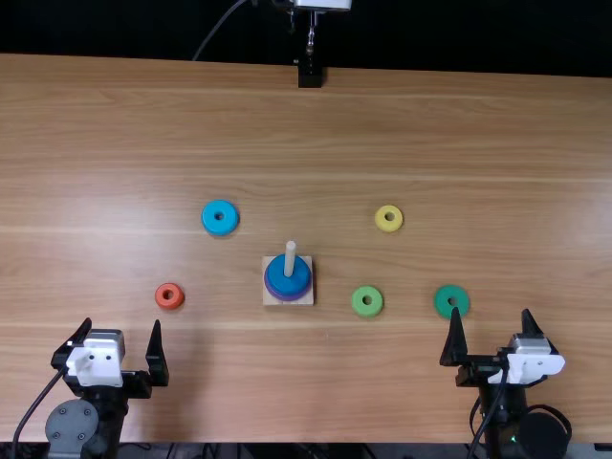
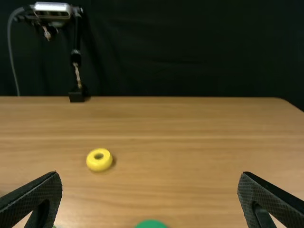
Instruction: Build the Hanoi tower: stack the rings onto the peg from bottom to top in this color order: purple, dark blue, light blue, dark green, light green, yellow, orange.
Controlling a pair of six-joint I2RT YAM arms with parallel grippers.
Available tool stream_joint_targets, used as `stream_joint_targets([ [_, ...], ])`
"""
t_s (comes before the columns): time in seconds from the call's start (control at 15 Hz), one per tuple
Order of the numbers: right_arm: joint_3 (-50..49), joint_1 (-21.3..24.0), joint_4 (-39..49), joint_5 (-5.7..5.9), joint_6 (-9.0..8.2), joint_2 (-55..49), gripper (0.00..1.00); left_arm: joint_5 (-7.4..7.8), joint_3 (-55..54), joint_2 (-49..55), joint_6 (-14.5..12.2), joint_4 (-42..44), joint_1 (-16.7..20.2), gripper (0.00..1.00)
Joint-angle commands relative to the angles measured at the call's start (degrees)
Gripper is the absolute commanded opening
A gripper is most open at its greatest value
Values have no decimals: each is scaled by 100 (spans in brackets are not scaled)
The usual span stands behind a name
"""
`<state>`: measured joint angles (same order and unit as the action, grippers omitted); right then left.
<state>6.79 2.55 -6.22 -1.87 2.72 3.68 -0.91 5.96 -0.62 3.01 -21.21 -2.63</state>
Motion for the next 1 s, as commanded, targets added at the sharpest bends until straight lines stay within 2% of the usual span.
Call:
stream_joint_targets([
  [0.0, -283, 71, -38, -24, 55, -210, 100, -15, -596, 62, -47, -452, -9, 100],
  [0.2, -573, 62, -133, -14, 55, -368, 100, -15, -596, 62, -58, -452, 0, 100],
  [0.67, -582, 62, -1241, -3, 65, -368, 100, -15, -596, 62, -58, -452, -9, 100],
  [0.93, -582, 62, -1241, -14, 65, -368, 100, -15, -596, 62, -58, -452, -9, 100],
])
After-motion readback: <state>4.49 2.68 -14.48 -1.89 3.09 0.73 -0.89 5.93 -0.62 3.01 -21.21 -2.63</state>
